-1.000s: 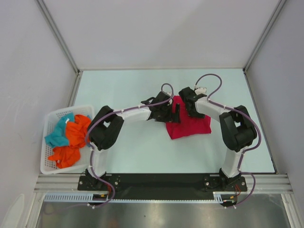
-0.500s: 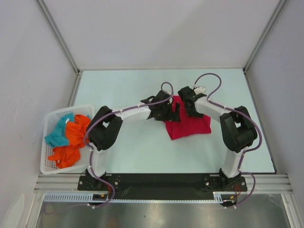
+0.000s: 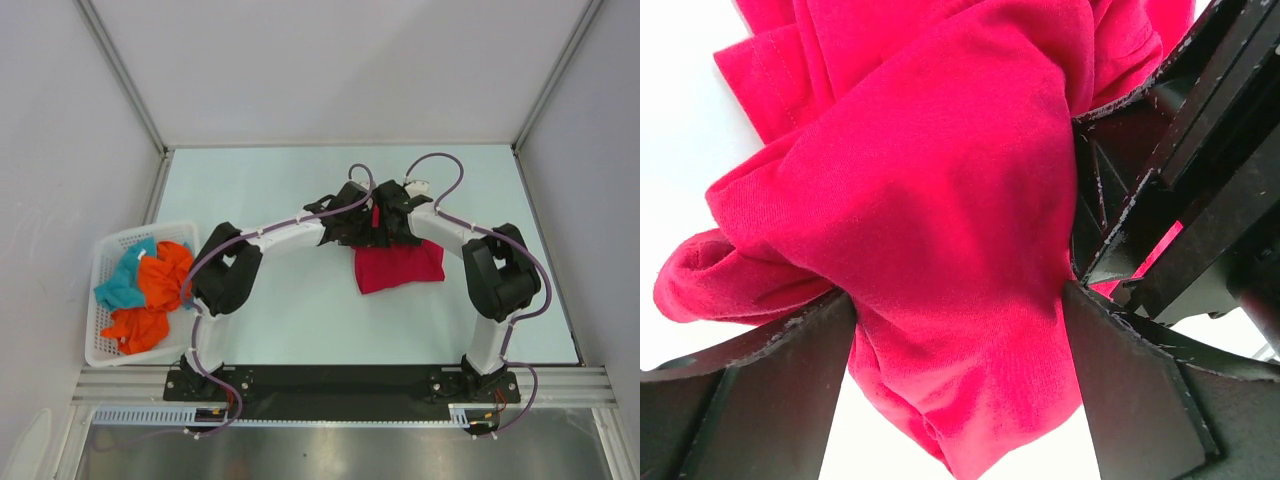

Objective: Fold and stack the t-shirts

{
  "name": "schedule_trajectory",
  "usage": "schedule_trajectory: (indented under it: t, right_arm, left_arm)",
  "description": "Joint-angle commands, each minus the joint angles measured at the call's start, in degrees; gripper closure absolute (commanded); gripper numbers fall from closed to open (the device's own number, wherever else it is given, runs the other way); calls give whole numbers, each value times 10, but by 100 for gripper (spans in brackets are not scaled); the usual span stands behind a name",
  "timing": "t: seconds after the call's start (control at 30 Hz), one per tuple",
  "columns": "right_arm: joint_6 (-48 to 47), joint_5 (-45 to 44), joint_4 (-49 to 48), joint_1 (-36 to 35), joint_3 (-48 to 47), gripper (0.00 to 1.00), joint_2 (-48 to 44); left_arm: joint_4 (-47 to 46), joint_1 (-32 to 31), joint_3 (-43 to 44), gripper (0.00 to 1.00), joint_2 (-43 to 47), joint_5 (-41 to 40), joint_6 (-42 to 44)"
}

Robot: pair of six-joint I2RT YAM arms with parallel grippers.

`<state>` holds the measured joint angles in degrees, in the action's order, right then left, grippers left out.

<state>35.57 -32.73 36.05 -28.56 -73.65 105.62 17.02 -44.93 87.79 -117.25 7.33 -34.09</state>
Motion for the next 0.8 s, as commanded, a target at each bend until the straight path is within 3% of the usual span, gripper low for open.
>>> schedule_trajectory:
  t: [0.0,0.27,0.37,0.43,0.47,0.5,0.7,0.77]
  right_arm:
    - [11,17,-12,-4,2,58,-13]
    - [13,21,-20,-3,15,59,-11]
    - [14,26,-22,-2,17,62,-7]
    - [14,29,-26,-3,19,65,-8]
    - [13,30,-27,-3,20,67,-9]
    - [13,32,-29,-3,21,71,-9]
    - [-2,44,-45,-1,32,98,-16]
    - [-7,48,-55,0,44,100,-23]
  left_arm:
    - [-28,-4,-1,12,4,13,-8]
    - [-28,2,-43,16,28,6,2]
    - [-43,3,-60,30,34,15,6]
    - [-58,5,-70,46,37,31,5]
    - [-63,5,-71,56,38,36,6]
    - [-67,5,-74,76,38,41,6]
    - [-71,6,-73,84,35,44,10]
    - [-73,5,-68,85,34,44,10]
